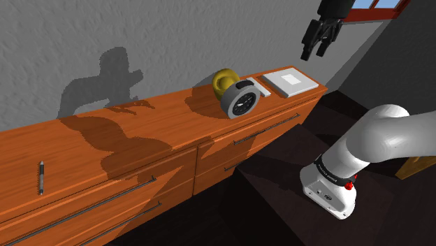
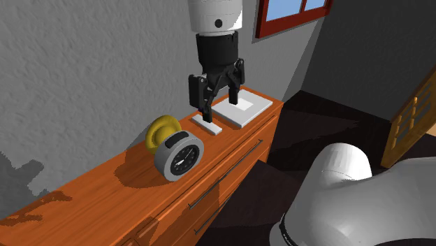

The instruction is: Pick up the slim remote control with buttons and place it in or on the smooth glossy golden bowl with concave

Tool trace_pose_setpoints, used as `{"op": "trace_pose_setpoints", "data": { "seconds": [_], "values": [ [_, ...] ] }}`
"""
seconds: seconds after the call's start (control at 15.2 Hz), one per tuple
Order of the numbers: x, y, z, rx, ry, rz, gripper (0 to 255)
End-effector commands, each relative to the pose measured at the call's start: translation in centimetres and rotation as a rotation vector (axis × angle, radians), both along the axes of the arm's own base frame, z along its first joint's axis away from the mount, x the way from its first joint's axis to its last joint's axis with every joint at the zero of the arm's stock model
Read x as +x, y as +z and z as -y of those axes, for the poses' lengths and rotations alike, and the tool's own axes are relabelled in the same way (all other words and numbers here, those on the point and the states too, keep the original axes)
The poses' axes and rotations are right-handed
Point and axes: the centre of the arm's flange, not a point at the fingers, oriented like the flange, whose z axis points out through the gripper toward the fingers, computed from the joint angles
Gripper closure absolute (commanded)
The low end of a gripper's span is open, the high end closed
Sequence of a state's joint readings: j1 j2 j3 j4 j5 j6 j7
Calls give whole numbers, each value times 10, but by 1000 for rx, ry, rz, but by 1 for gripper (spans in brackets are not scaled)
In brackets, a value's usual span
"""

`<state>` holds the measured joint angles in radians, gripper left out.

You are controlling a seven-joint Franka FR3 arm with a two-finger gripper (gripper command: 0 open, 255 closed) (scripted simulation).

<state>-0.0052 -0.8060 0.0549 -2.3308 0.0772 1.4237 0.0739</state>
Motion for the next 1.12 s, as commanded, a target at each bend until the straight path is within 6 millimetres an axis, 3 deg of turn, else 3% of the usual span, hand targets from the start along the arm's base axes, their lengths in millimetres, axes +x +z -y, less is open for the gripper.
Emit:
{"op": "trace_pose_setpoints", "data": {
  "seconds": [0.0, 1.06],
  "values": [
    [0, 0, 0, 0, 0, 0, 0],
    [114, -138, 105, -16, -26, 29, 0]
  ]
}}
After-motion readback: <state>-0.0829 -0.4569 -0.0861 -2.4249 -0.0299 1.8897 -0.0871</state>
